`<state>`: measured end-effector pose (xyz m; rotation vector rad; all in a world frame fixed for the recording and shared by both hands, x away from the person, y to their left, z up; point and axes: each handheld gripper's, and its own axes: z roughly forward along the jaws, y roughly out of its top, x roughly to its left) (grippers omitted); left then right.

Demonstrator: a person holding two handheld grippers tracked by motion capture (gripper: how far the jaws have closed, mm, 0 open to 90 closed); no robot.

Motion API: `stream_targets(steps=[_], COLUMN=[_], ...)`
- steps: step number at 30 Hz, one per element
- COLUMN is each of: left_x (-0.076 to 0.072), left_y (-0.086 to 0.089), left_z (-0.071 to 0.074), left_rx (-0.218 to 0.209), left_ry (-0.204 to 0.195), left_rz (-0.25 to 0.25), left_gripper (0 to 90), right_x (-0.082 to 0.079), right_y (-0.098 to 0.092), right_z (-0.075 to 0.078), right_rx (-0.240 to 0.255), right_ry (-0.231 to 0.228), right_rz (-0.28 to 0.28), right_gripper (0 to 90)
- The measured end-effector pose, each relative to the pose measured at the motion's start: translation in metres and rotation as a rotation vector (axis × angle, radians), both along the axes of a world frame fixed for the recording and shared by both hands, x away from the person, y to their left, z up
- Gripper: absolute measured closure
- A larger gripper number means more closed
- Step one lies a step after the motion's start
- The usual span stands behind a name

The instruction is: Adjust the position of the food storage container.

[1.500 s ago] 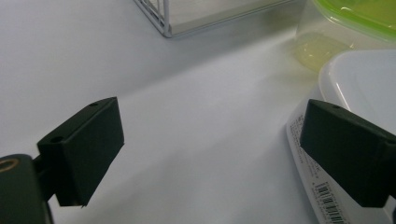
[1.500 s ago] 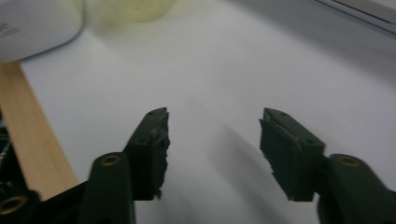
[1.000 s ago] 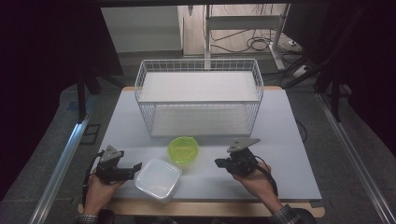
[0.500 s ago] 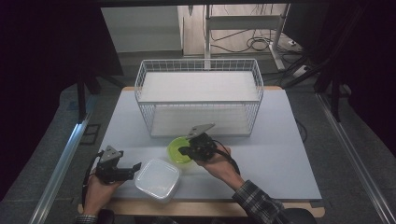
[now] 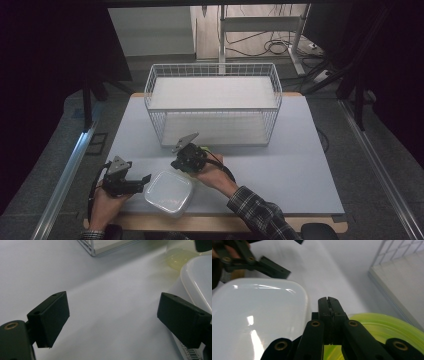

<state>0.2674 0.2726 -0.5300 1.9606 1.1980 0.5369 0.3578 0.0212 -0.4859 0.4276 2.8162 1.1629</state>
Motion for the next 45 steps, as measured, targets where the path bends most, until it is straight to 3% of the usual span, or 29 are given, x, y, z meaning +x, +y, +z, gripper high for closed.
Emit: stream_targets(steps=[2, 11, 18, 33, 34, 45], left_x=[0.0, 0.0, 0.001, 0.001, 0.001, 0.001], left_y=[0.0, -0.002, -0.003, -0.004, -0.004, -0.003], left_z=[0.0, -0.001, -0.001, -0.002, -0.002, -0.002], left_rx=[0.0, 0.01, 0.016, 0.03, 0.032, 0.038], left_ry=[0.0, 0.001, 0.005, 0.012, 0.014, 0.025], left_rz=[0.0, -0.005, -0.009, -0.011, -0.01, -0.005], left_gripper=[10.2, 10.2, 10.2, 10.9, 11.0, 11.4], right_x=[0.004, 0.017, 0.017, 0.015, 0.013, 0.0], right_y=[-0.003, -0.022, -0.046, -0.117, -0.129, -0.189], right_z=[-0.001, 0.002, 0.003, 0.005, 0.005, 0.011], right_rx=[0.018, -0.008, -0.016, 0.012, 0.019, -0.008], right_ry=[0.015, -0.024, -0.03, -0.023, -0.02, -0.024], right_rz=[-0.016, -0.073, -0.107, -0.231, -0.246, -0.322], right_gripper=[89.4, 89.4, 89.3, 89.2, 89.2, 88.7])
